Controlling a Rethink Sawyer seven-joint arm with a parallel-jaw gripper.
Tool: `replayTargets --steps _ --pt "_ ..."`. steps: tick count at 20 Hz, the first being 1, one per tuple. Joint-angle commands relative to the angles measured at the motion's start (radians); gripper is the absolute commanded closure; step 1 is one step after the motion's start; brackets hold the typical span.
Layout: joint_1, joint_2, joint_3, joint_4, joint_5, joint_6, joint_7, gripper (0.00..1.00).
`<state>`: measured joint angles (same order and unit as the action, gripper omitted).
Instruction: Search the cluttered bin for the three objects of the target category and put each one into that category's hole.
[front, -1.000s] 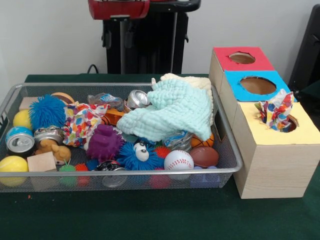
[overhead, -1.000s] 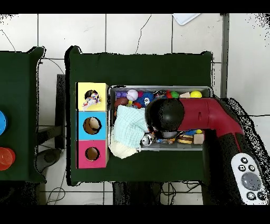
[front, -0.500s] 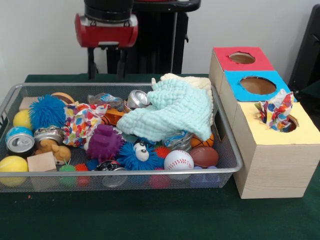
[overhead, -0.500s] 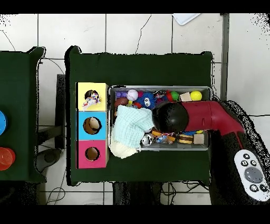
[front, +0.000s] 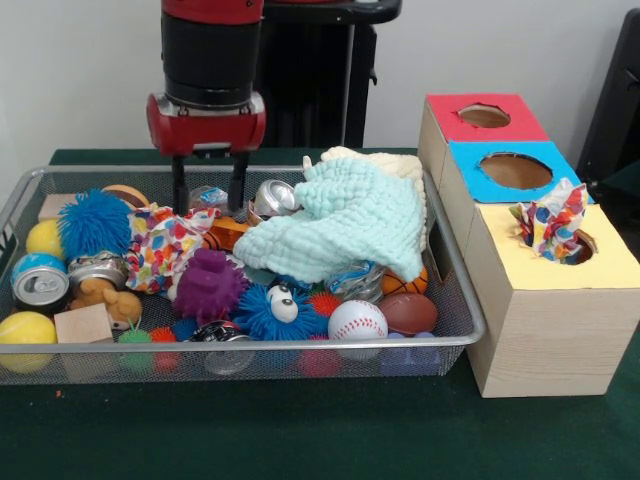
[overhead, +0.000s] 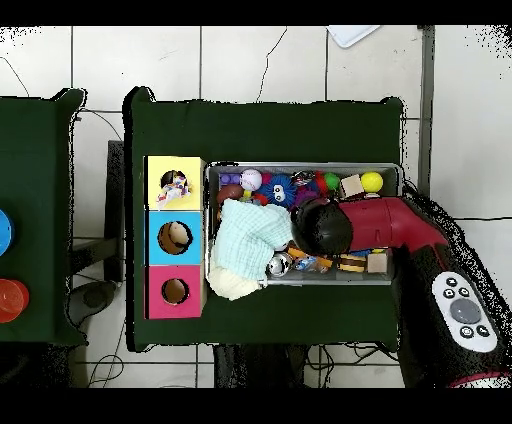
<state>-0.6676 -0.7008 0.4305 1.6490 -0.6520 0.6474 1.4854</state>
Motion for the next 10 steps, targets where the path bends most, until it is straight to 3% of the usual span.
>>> replayTargets --steps 1,5,10 --pt "-0.001 0.109 0.027 0.011 -0.055 0.02 -0.114 0.0" --pt "-0.012 0.185 0.031 0.006 -0.028 0.041 -0.101 0.0" --pt "0.014 0.155 -0.011 -0.007 -0.078 0.052 -0.099 0.0"
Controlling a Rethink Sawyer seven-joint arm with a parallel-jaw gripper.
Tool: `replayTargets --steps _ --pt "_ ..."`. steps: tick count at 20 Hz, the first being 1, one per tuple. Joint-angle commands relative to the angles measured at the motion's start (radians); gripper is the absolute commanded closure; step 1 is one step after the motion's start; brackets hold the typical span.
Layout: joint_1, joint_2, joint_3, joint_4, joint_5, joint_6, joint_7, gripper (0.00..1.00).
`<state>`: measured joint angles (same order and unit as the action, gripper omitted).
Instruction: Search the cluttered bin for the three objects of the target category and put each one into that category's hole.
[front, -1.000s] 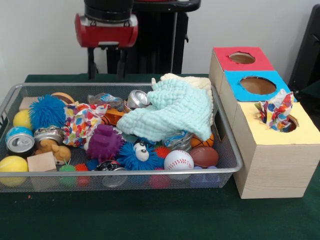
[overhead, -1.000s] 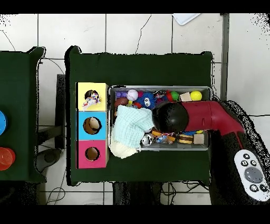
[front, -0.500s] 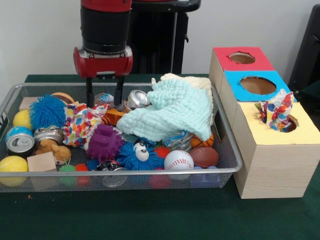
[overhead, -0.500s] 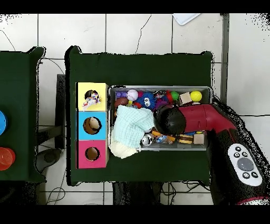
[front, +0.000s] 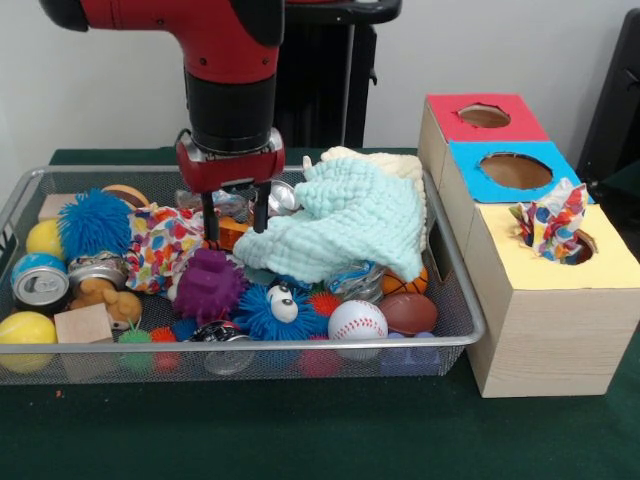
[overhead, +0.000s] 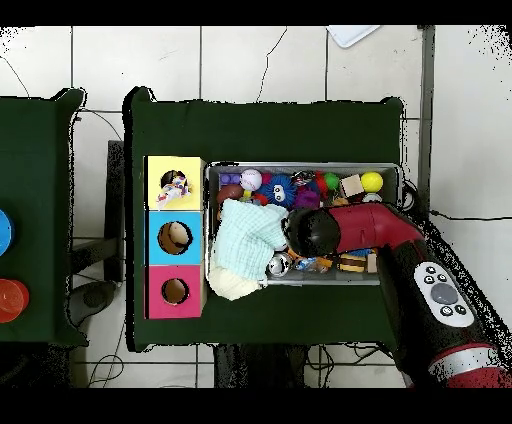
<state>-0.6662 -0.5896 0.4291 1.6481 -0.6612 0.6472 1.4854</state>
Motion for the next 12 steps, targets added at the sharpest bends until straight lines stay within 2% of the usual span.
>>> replayTargets --steps 1,3,6,12 --pt "0.021 0.029 -0.018 -0.019 -0.082 0.067 -0.112 0.0" --pt "0.027 -0.003 -0.025 -0.042 -0.09 0.101 -0.138 0.0" --pt "0.008 -0.008 -0.034 -0.043 -0.115 0.092 -0.168 0.0" --pt "0.01 -0.024 -0.04 -0.041 -0.14 0.095 -0.169 0.0"
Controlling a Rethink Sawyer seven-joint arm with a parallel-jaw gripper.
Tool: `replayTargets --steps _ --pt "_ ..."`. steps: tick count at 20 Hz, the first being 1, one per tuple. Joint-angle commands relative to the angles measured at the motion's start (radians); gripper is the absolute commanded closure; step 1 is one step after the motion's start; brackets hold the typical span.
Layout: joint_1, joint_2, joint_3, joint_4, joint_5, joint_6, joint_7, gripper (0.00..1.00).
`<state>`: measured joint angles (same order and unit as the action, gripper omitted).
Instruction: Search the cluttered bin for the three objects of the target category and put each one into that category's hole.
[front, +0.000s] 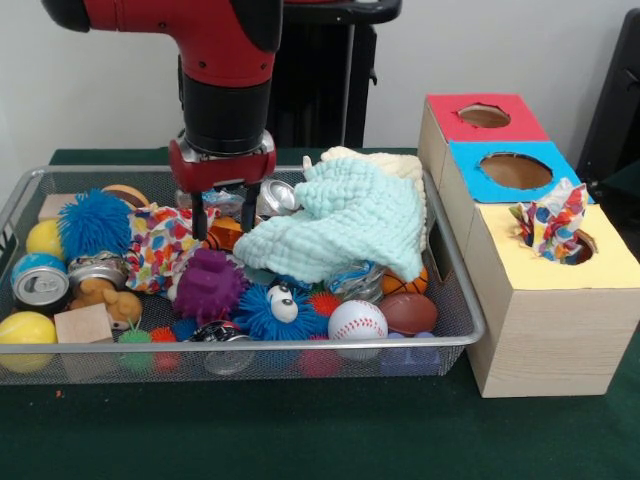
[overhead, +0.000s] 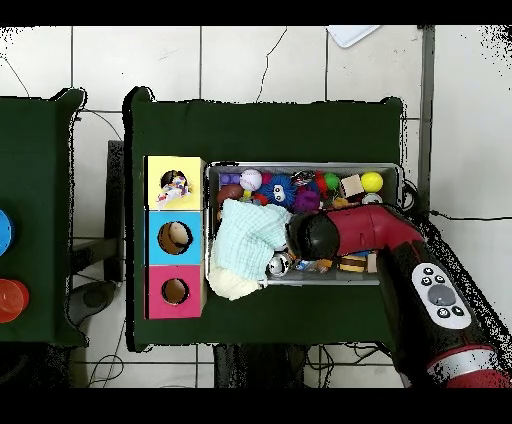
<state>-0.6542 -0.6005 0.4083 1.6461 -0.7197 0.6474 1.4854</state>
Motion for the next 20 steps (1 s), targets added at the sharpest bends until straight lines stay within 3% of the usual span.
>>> replayTargets --steps 1,9,15,20 --pt "-0.003 -0.02 -0.019 -0.037 -0.079 0.102 -0.171 0.0" --pt "-0.022 -0.034 -0.005 -0.049 -0.086 0.126 -0.208 0.0" --pt "-0.059 0.116 -0.014 -0.07 -0.145 -0.005 -0.151 0.0" --pt "-0.063 0.15 -0.029 -0.093 -0.206 -0.039 -0.129 0.0"
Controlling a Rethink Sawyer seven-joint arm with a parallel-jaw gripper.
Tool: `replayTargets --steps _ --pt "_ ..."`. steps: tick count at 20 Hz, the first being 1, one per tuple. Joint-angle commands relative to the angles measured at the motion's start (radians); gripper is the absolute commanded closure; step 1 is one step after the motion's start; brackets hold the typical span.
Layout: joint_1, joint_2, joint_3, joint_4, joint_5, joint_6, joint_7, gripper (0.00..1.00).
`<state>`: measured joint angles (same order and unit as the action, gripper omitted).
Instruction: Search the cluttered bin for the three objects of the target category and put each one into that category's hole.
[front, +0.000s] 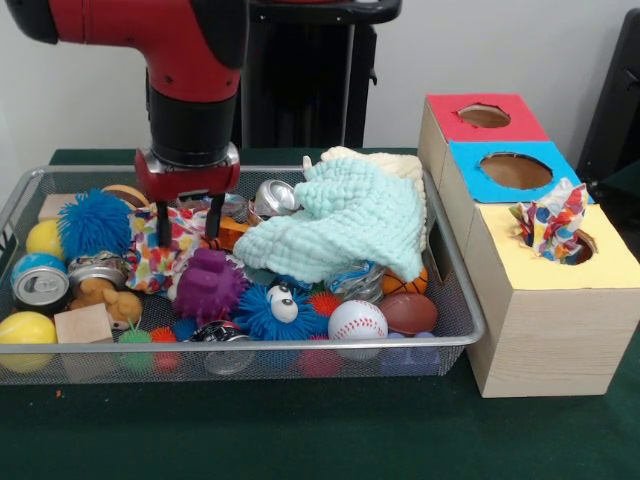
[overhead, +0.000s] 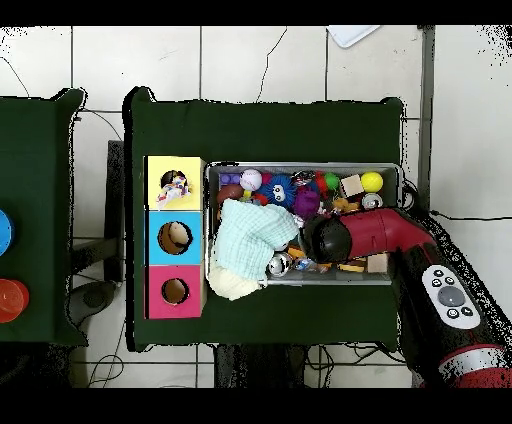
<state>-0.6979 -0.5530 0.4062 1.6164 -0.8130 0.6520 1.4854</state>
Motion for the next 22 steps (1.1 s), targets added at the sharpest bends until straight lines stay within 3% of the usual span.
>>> replayTargets --steps 1,11,12,15,17,19,22 --pt "-0.024 0.104 -0.027 -0.064 -0.122 -0.044 -0.131 0.0" --pt "-0.051 0.14 -0.023 -0.101 -0.183 -0.035 -0.139 0.0" --pt "-0.052 0.141 -0.025 -0.103 -0.187 -0.032 -0.14 1.0" --pt "-0.044 0.134 -0.029 -0.105 -0.189 -0.023 -0.14 1.0" --pt "-0.041 0.09 -0.016 -0.077 -0.162 0.0 -0.153 1.0" --pt "-0.033 0.009 0.0 -0.027 -0.111 0.044 -0.157 1.0" --pt "0.001 -0.169 0.019 0.088 0.002 0.135 -0.125 1.0"
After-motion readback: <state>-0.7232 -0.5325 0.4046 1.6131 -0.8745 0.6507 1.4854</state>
